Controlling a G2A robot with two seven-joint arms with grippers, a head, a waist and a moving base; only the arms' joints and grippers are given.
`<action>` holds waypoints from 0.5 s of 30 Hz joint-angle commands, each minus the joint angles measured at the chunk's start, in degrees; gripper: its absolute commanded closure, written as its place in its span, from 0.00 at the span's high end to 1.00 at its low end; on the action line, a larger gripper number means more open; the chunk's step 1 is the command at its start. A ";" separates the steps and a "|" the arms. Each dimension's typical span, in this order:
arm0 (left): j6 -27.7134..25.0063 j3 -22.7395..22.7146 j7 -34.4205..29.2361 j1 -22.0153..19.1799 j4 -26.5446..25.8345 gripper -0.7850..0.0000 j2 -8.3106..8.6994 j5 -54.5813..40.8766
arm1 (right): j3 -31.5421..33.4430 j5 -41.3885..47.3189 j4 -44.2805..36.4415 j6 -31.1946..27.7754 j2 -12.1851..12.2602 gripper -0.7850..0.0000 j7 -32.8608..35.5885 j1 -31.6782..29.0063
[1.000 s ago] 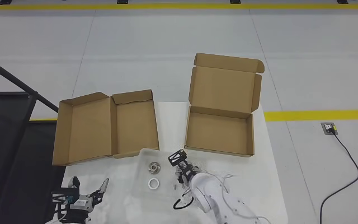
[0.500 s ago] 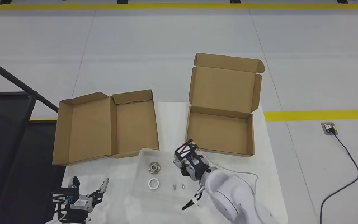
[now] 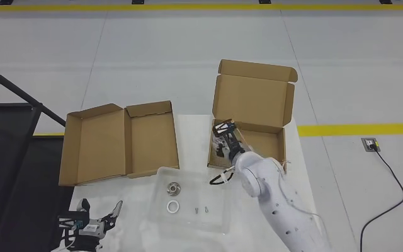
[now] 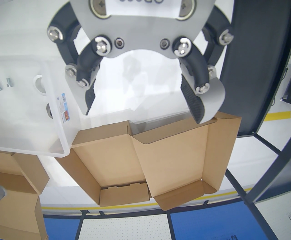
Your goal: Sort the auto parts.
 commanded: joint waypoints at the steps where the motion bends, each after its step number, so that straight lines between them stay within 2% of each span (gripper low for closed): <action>1: 0.00 0.00 0.00 0.00 0.00 1.00 0.00 0.00 | -0.18 1.16 4.26 0.33 -0.38 0.00 -1.11 1.61; 8: 0.00 0.00 0.00 0.00 0.00 1.00 0.00 0.00 | 0.38 1.32 12.99 2.15 -1.00 0.00 -5.06 4.53; 15: 0.00 0.00 0.00 0.00 0.00 1.00 0.00 0.00 | -0.60 0.92 18.82 3.27 -1.87 0.00 -5.71 7.21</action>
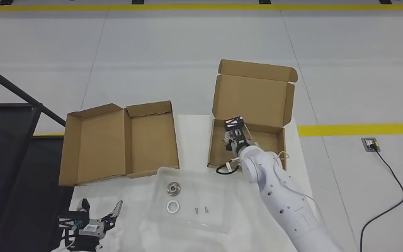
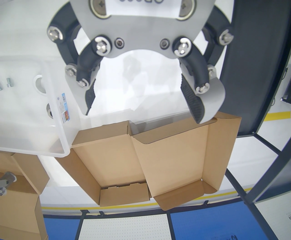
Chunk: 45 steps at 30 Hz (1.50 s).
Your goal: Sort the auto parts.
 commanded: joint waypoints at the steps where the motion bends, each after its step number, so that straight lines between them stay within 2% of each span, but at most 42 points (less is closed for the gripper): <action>1: 0.00 0.00 0.00 0.00 0.00 1.00 0.00 0.00 | -0.23 0.53 1.92 -0.35 -0.28 0.00 -0.15 0.87; 12: 0.00 0.00 0.00 0.00 0.00 1.00 0.00 0.00 | -1.59 2.93 11.23 -1.66 -1.92 0.00 -1.90 4.89; 22: 0.00 0.00 0.00 0.00 0.00 1.00 0.00 0.00 | -1.50 4.59 16.39 -2.12 -2.83 0.00 -4.37 6.30; 23: 0.00 0.00 0.00 0.00 0.00 1.00 0.00 0.00 | -1.45 4.76 16.68 -2.21 -2.89 0.03 -4.54 6.32; 24: 0.00 0.00 0.00 0.00 0.00 1.00 0.00 0.00 | -1.41 4.85 16.91 -2.21 -2.94 0.29 -4.69 6.38; 25: 0.00 0.00 0.00 0.00 0.00 1.00 0.00 0.00 | -1.39 4.85 17.13 -2.18 -2.98 0.46 -4.80 6.41; 26: 0.00 0.00 0.00 0.00 0.00 1.00 0.00 0.00 | -1.35 4.87 17.26 -2.02 -3.03 0.55 -4.89 6.40; 27: 0.00 0.00 0.00 0.00 0.00 1.00 0.00 0.00 | -1.29 4.90 17.27 -1.90 -3.07 0.69 -5.06 6.37; 29: 0.00 0.00 0.00 0.00 0.00 1.00 0.00 0.00 | -1.08 4.94 17.18 -1.93 -3.08 0.91 -5.18 6.30; 33: 0.00 0.00 0.00 0.00 0.00 1.00 0.00 0.00 | -0.64 4.52 16.39 -1.74 -2.98 1.00 -5.13 5.91; 39: 0.00 0.00 0.00 0.00 0.00 1.00 0.00 0.00 | 0.92 3.25 10.05 -2.51 -2.20 1.00 -5.52 3.46; 42: 0.00 0.00 0.00 0.00 0.00 1.00 0.00 0.00 | 2.08 1.08 -0.08 -3.81 -1.20 1.00 -3.49 -0.78; 45: 0.00 0.00 0.00 0.00 0.00 1.00 0.00 0.00 | 4.83 -0.98 -15.46 -8.04 0.45 1.00 2.40 -7.45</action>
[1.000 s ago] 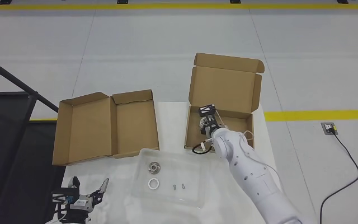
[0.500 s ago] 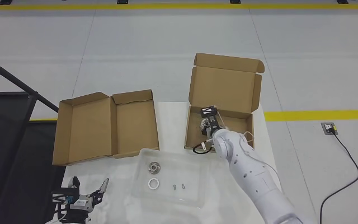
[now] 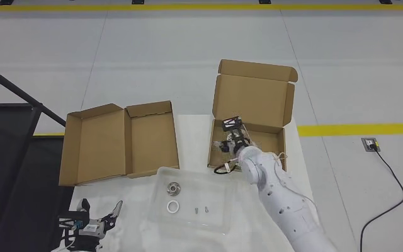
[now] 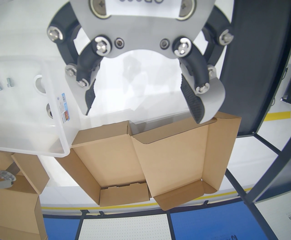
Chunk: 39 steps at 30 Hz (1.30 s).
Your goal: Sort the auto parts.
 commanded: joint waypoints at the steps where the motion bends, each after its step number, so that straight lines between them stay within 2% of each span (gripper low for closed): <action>1: 0.00 0.00 0.00 0.00 0.00 1.00 0.00 0.00 | 2.02 -2.31 -13.12 -2.56 1.17 1.00 4.55 -5.55; 4: 0.00 0.00 0.00 0.00 0.00 1.00 0.00 0.00 | 3.48 -5.62 -29.26 -5.47 2.48 0.98 11.28 -14.34; 6: 0.00 0.00 0.00 0.00 0.00 1.00 0.00 0.00 | 3.82 -7.54 -36.70 -7.55 3.11 1.00 15.42 -18.94; 9: 0.00 0.00 0.00 0.00 0.00 1.00 0.00 0.00 | 3.47 -7.85 -42.87 -11.13 3.71 1.00 20.75 -23.57; 12: 0.00 0.00 0.00 0.00 0.00 1.00 0.00 0.00 | 2.12 -7.94 -44.45 -13.94 4.02 0.96 25.99 -25.76; 14: 0.00 0.00 0.00 0.00 0.00 1.00 0.00 0.00 | 0.54 -9.58 -43.98 -14.31 4.08 0.95 28.83 -26.41; 17: 0.00 0.00 0.00 0.00 0.00 1.00 0.00 0.00 | -2.14 -12.04 -41.58 -12.73 3.86 0.85 29.87 -26.26; 18: 0.00 0.00 0.00 0.00 0.00 1.00 0.00 0.00 | -3.01 -12.84 -40.19 -11.76 3.70 0.81 30.06 -25.81; 19: 0.00 0.00 0.00 0.00 0.00 1.00 0.00 0.00 | -3.99 -13.46 -38.71 -10.89 3.51 0.67 30.20 -25.23; 22: 0.00 0.00 0.00 0.00 0.00 1.00 0.00 0.00 | -6.88 -13.73 -34.47 -8.51 2.80 0.56 31.15 -23.33; 29: 0.00 0.00 0.00 0.00 0.00 1.00 0.00 0.00 | -13.11 -16.21 -30.63 -3.82 1.25 0.48 35.19 -21.10; 31: 0.00 0.00 0.00 0.00 0.00 1.00 0.00 0.00 | -14.22 -15.27 -28.24 -3.09 0.72 0.49 37.22 -19.99; 32: 0.00 0.00 0.00 0.00 0.00 1.00 0.00 0.00 | -14.65 -14.66 -27.26 -2.77 0.42 0.56 37.92 -19.20; 34: 0.00 0.00 0.00 0.00 0.00 1.00 0.00 0.00 | -15.06 -12.81 -25.33 -2.02 -0.10 0.50 38.10 -18.08; 39: 0.00 0.00 0.00 0.00 0.00 1.00 0.00 0.00 | -14.72 -9.00 -20.04 0.11 -1.15 0.47 36.39 -15.29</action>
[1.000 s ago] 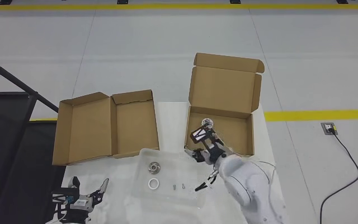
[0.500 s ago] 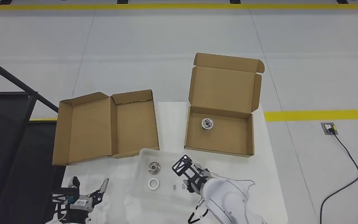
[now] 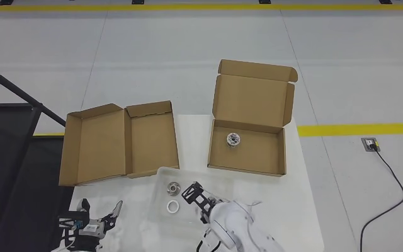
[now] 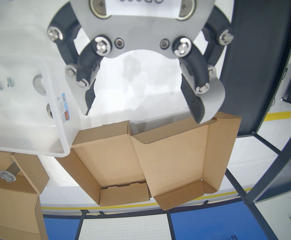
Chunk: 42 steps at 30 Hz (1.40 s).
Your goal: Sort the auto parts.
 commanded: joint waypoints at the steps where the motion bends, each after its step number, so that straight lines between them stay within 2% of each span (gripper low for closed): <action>1: 0.00 0.00 0.00 0.00 0.00 1.00 0.00 0.00 | 0.11 1.13 2.19 0.91 -0.35 0.47 -0.78 0.93; 12: 0.00 0.00 0.00 0.00 0.00 1.00 0.00 0.00 | -0.09 4.35 7.13 4.13 -1.69 0.45 -0.63 2.63; 26: 0.00 0.00 0.00 0.00 0.00 1.00 0.00 0.00 | -0.18 5.34 11.85 5.16 -2.72 0.42 -0.85 3.87; 30: 0.00 0.00 0.00 0.00 0.00 1.00 0.00 0.00 | -0.47 5.48 12.96 5.45 -3.09 0.38 -1.02 4.42; 32: 0.00 0.00 0.00 0.00 0.00 1.00 0.00 0.00 | -0.62 5.42 13.36 5.50 -3.24 0.30 -1.01 4.62; 37: 0.00 0.00 0.00 0.00 0.00 1.00 0.00 0.00 | -0.83 5.18 14.09 5.93 -3.59 0.25 -0.91 4.96; 42: 0.00 0.00 0.00 0.00 0.00 1.00 0.00 0.00 | -0.83 4.95 14.61 5.90 -3.85 0.25 -0.83 5.15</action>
